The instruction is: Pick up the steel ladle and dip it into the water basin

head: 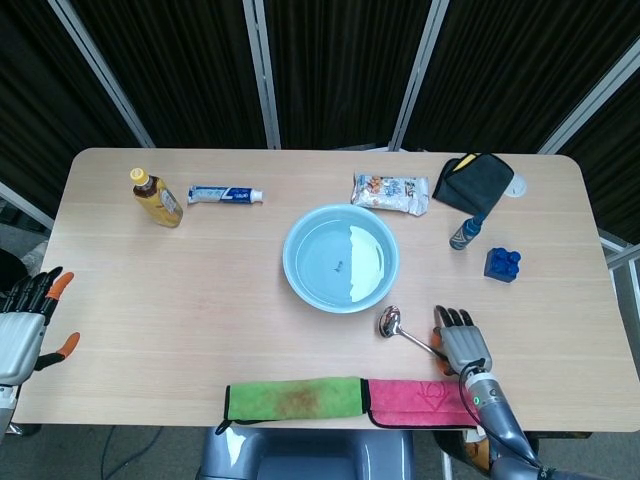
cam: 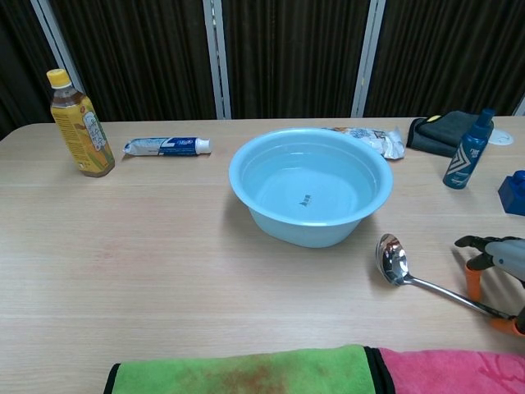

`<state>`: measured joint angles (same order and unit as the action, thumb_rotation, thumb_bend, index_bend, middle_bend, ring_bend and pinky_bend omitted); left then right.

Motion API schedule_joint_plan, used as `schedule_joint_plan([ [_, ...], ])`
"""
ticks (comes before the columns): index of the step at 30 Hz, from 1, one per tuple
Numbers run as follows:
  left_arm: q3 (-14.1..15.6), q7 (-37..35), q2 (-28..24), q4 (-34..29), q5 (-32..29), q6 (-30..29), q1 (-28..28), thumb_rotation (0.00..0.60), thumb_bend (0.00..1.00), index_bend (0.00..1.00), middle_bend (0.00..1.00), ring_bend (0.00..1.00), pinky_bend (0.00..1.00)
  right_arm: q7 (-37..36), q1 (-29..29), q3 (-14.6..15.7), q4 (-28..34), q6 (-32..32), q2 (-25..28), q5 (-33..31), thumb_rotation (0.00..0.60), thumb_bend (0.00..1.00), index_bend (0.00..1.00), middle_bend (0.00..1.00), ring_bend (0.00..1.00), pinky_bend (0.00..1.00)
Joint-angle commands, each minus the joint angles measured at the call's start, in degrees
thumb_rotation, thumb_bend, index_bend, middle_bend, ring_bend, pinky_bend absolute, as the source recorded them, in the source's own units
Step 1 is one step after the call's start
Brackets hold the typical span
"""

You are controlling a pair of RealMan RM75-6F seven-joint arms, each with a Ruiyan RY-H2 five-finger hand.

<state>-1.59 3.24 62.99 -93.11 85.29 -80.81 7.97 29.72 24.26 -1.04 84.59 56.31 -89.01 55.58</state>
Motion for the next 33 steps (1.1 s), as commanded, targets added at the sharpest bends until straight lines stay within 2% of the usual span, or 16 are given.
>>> schedule_joint_plan([
  [1,0.0,-0.1,-0.1,-0.1,0.1,-0.2,-0.1,0.6,0.31,0.0,0.0,0.0,0.0,-0.3,-0.2,0.0,-0.2,0.6,-0.2,0.3,0.6,0.26,0.46,0.0,0.0,0.0],
  [20,0.3,-1.6,-0.8,0.0,0.9,-0.6,-0.2,0.6,0.31,0.0,0.0,0.0,0.0,-1.5,-0.9,0.4,-1.4,1.6,-1.5,1.3,0.6,0.31,0.51,0.0,0.0,0.0],
  [33,0.3,-2.6,-1.1,0.3,1.4,-1.0,-0.3,0.6,0.31,0.0,0.0,0.0,0.0,0.8,-0.9,0.7,-1.0,2.5,-1.5,0.6,0.6,0.43,0.57,0.0,0.0,0.0],
])
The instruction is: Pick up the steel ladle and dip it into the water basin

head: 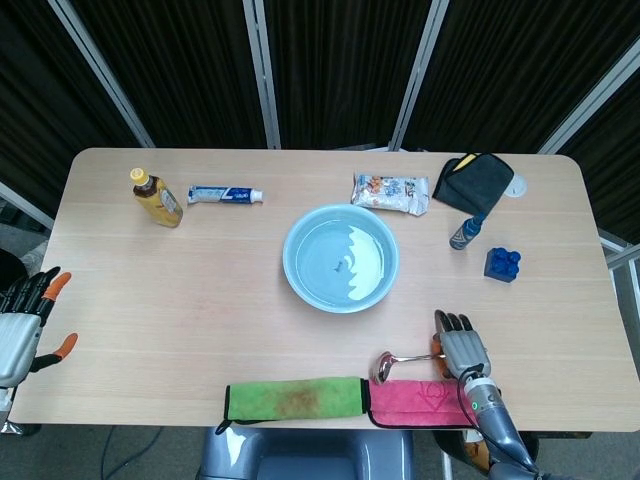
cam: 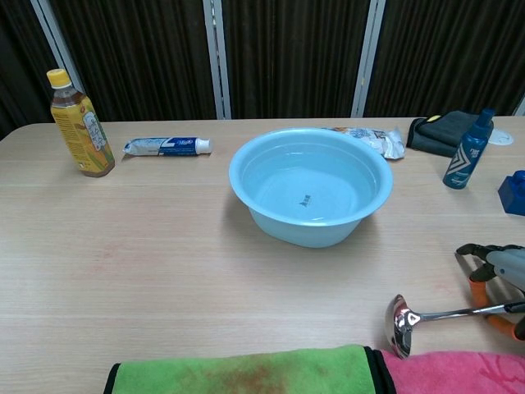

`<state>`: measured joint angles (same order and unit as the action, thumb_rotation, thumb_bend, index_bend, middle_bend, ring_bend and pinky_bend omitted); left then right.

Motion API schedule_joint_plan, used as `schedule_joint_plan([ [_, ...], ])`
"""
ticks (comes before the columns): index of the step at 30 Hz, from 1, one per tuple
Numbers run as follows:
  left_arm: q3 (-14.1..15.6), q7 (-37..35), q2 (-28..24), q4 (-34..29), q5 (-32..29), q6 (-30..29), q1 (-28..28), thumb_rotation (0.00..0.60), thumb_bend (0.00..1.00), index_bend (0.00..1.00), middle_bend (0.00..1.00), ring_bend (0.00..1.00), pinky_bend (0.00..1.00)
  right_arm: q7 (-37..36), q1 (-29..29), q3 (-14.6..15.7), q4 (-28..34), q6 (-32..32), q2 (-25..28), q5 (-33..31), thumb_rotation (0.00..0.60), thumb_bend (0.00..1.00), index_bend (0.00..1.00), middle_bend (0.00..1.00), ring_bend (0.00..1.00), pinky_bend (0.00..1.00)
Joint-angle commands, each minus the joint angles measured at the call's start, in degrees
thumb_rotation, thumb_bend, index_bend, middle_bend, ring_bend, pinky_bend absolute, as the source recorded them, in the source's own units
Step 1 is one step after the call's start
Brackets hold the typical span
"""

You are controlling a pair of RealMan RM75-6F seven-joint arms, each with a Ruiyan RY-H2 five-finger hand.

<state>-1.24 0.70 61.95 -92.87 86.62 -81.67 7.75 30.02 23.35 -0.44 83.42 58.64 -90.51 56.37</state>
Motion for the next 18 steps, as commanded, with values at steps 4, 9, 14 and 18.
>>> schedule_joint_plan([
  [4,0.0,-0.4,-0.2,0.1,0.0,-0.1,-0.1,0.6,0.31,0.0,0.0,0.0,0.0,1.5,0.0,0.1,0.4,0.5,0.0,-0.7,0.6,0.45,0.59,0.0,0.0,0.0],
  [9,0.0,-0.7,-0.3,0.1,0.2,-0.2,-0.1,0.6,0.31,0.0,0.0,0.0,0.0,2.1,-0.1,0.1,0.7,1.2,0.0,-0.8,0.6,0.45,0.61,0.0,0.0,0.0],
  [14,0.1,-0.7,-0.3,0.1,0.3,-0.2,-0.1,0.6,0.31,0.0,0.0,0.0,0.0,2.6,-0.3,0.1,1.7,2.4,0.9,-0.2,0.6,0.49,0.62,0.0,0.0,0.0],
  [18,0.2,-0.6,-0.3,0.1,0.4,-0.2,-0.1,0.6,0.31,0.0,0.0,0.0,0.0,3.3,-0.7,0.3,3.7,4.2,2.4,0.8,0.6,0.54,0.63,0.0,0.0,0.0],
])
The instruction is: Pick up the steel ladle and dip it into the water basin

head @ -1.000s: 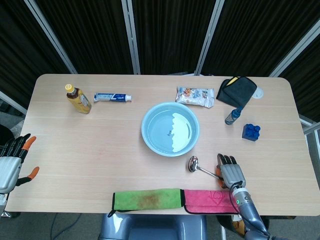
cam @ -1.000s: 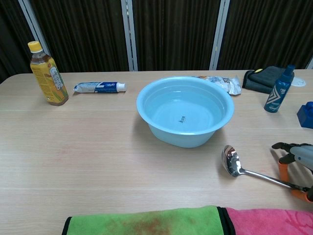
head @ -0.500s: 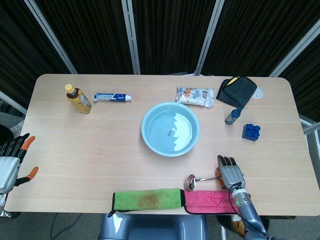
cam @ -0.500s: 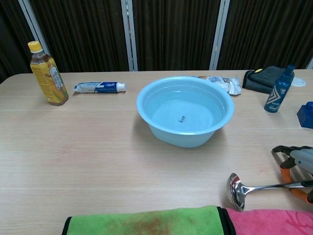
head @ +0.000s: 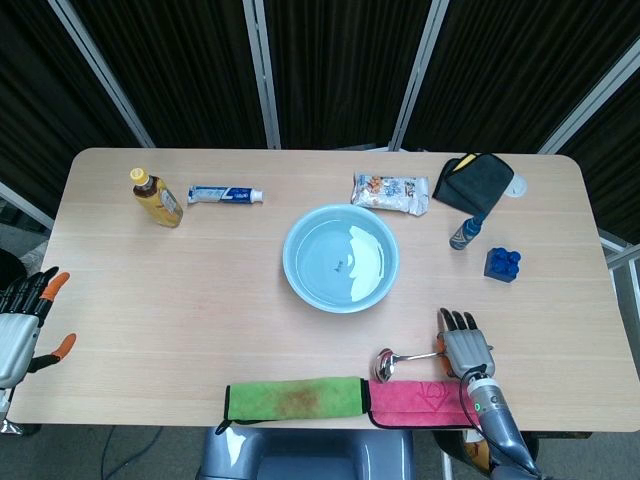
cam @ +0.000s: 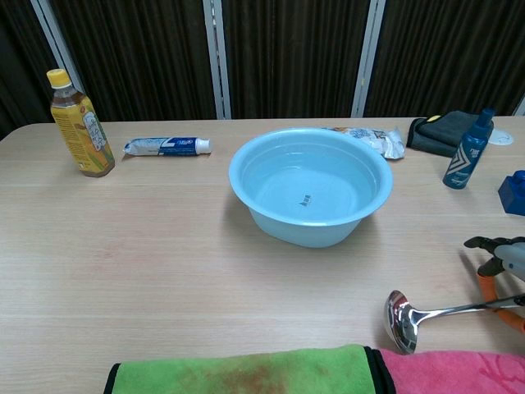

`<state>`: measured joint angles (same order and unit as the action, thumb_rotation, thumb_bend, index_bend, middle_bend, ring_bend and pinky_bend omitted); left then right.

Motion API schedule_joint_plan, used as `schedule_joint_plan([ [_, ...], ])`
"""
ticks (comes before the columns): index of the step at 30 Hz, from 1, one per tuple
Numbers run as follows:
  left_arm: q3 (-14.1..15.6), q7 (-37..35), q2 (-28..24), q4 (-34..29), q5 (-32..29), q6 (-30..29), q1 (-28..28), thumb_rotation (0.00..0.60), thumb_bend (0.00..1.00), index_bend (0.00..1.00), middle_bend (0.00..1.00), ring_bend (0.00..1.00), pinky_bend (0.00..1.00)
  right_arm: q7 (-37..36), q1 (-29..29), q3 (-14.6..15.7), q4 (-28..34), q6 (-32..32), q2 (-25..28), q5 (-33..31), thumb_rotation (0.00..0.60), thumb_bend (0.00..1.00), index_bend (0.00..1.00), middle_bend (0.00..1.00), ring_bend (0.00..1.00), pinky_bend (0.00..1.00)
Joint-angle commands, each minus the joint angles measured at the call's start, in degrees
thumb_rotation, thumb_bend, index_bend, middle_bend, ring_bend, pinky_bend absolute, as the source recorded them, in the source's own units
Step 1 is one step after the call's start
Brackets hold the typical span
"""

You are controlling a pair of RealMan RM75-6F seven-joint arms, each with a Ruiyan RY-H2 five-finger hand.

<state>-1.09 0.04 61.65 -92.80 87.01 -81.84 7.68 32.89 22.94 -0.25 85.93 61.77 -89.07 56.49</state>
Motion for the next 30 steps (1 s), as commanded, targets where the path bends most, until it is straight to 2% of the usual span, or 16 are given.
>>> schedule_joint_plan([
  [1,0.0,0.1,0.1,0.0,0.1,-0.1,0.0,0.6,0.31,0.0,0.0,0.0,0.0,0.5,-0.5,0.2,1.8,1.4,1.4,0.8,0.6,0.55,0.63,0.0,0.0,0.0],
  [18,0.8,0.2,0.2,-0.3,2.1,-1.1,-0.3,0.6,0.32,0.0,0.0,0.0,0.0,5.6,-3.0,1.8,17.0,10.0,11.0,5.3,0.6,0.7,0.65,0.0,0.0,0.0],
  [30,1.5,-1.6,-0.6,-0.3,3.8,-2.1,-0.7,0.6,0.32,0.0,0.0,0.0,0.0,9.4,-4.0,3.2,24.9,13.1,14.8,7.3,0.6,0.77,0.67,0.0,0.0,0.0],
])
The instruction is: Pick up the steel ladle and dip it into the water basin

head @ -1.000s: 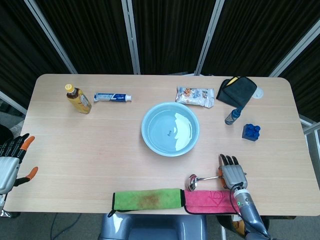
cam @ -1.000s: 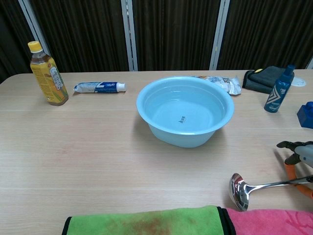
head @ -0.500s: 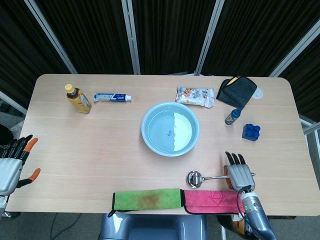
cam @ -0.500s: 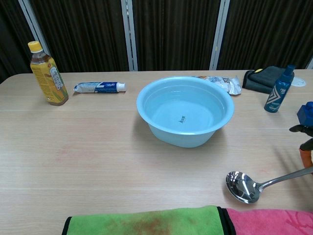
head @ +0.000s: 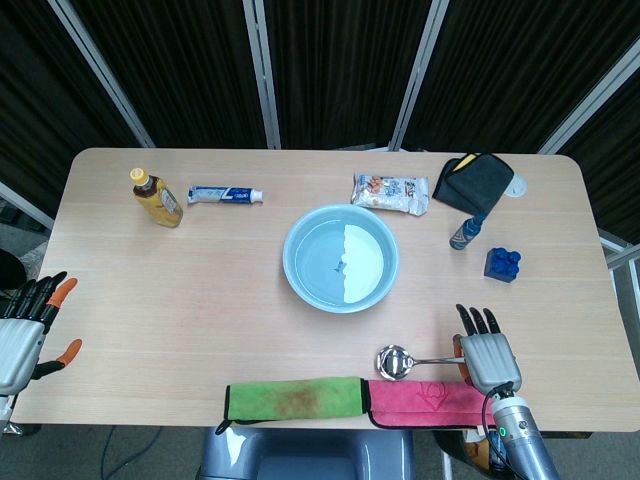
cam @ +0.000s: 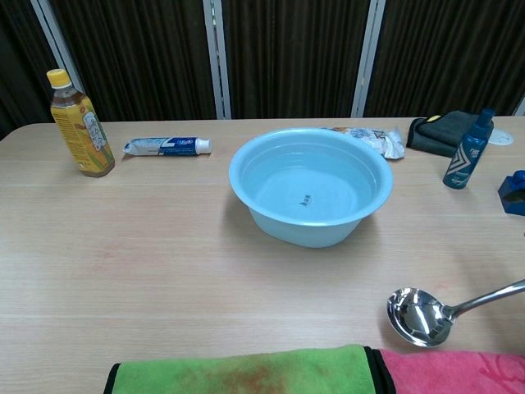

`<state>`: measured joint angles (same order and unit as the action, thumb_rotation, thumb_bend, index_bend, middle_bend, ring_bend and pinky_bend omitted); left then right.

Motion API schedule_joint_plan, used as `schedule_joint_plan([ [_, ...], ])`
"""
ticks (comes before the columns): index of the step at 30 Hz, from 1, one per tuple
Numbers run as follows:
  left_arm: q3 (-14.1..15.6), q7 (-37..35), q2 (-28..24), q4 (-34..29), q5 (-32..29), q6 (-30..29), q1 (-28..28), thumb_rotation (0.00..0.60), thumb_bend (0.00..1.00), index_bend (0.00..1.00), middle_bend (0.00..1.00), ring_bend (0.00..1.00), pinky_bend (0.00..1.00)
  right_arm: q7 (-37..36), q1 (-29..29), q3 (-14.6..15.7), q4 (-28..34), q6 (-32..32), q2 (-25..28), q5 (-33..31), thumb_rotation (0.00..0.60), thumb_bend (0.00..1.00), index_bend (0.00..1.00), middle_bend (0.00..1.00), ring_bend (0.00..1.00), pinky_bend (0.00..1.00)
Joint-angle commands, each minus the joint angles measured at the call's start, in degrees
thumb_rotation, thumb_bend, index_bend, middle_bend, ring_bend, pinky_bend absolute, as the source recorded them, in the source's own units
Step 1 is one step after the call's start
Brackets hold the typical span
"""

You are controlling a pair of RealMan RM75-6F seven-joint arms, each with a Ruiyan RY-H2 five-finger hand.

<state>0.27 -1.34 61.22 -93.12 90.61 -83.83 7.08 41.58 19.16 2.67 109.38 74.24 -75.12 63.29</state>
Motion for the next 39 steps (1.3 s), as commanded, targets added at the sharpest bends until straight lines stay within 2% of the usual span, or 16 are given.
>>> schedule_joint_plan([
  [1,0.2,-0.6,-0.2,0.0,0.3,-0.2,-0.1,0.6,0.32,0.0,0.0,0.0,0.0,0.8,-0.3,0.4,2.3,0.7,1.3,0.5,0.6,0.77,0.68,0.0,0.0,0.0],
  [8,0.5,-1.7,-0.7,0.2,1.0,-0.6,-0.3,0.6,0.32,0.0,0.0,0.0,0.0,2.2,0.3,-0.1,5.5,0.5,3.4,0.0,0.6,0.77,0.68,0.0,0.0,0.0],
  [14,0.6,-1.7,-0.7,0.2,1.1,-0.5,-0.3,0.6,0.32,0.0,0.0,0.0,0.0,4.3,2.1,-2.1,9.1,-0.2,5.8,-2.7,0.6,0.77,0.68,0.01,0.0,0.0],
  [21,0.7,-0.7,-0.4,0.2,0.6,0.0,-0.4,0.6,0.32,0.0,0.0,0.0,0.0,6.7,6.3,-7.1,13.1,-2.3,9.8,-10.5,0.6,0.77,0.68,0.01,0.0,0.0],
  [31,-0.1,0.6,0.2,0.1,-1.3,0.5,-0.2,0.6,0.32,0.0,0.0,0.0,0.0,9.9,12.7,-14.0,20.9,-3.1,19.0,-24.0,0.6,0.78,0.68,0.01,0.0,0.0],
  [39,0.5,-0.6,-0.3,-0.4,-1.3,3.1,0.7,0.6,0.32,0.0,0.0,0.0,0.0,8.6,17.2,-16.7,22.4,-6.2,23.0,-32.8,0.6,0.77,0.68,0.01,0.0,0.0],
])
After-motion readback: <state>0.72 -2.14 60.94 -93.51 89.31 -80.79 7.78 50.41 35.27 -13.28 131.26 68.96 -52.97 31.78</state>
